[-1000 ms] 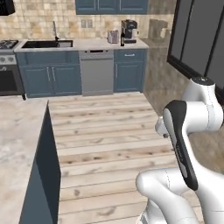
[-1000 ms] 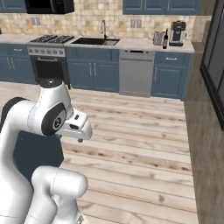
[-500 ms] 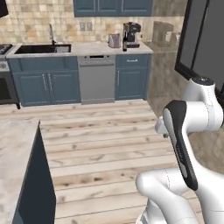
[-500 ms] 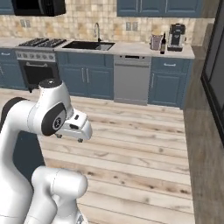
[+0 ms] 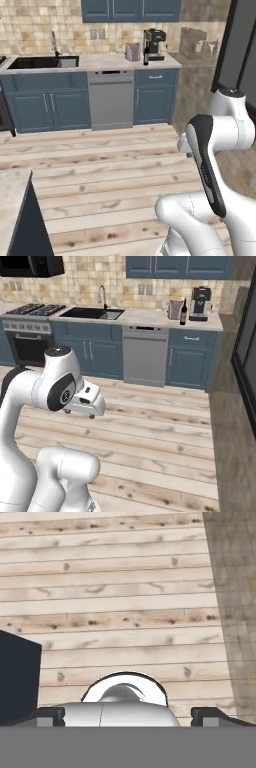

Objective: There is a wine glass and glass cup on the dining counter. Place the wine bottle next to the wine glass and the juice bottle next to the glass cup.

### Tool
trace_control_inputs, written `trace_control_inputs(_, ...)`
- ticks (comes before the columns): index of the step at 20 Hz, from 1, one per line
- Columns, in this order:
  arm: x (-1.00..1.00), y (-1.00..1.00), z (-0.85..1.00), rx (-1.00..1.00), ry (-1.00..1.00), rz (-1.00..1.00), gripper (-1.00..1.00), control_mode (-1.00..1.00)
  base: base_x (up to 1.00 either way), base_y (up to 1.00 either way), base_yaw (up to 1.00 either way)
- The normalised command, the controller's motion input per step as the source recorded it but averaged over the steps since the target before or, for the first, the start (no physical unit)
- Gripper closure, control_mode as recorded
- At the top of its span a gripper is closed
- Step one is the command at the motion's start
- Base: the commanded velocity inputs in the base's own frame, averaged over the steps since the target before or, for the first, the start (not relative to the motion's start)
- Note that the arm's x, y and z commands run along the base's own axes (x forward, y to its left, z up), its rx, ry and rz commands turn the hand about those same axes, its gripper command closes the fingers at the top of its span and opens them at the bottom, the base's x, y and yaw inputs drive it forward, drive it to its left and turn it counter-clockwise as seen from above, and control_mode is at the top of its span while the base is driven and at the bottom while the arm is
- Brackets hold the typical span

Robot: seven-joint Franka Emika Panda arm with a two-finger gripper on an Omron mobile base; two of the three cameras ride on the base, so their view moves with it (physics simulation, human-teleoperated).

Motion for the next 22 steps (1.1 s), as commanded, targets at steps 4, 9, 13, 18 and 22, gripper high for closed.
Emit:
trace_control_inputs(4, 0.0, 0.0, 0.0, 0.0, 0.0, 0.0, -1.0, 1.0, 0.83, -0.33, 0.0)
trace_control_inputs(9, 0.0, 0.0, 0.0, 0.0, 0.0, 0.0, -1.0, 1.0, 0.81, -0.33, 0.0)
trace_control_inputs(13, 0.0, 0.0, 0.0, 0.0, 0.0, 0.0, -1.0, 1.0, 0.78, -0.35, 0.0)
trace_control_inputs(18, 0.0, 0.0, 0.0, 0.0, 0.0, 0.0, -1.0, 1.0, 0.77, -0.37, 0.0)
trace_control_inputs(22, 0.0, 0.0, 0.0, 0.0, 0.0, 0.0, -1.0, 1.0, 0.76, -0.38, 0.0)
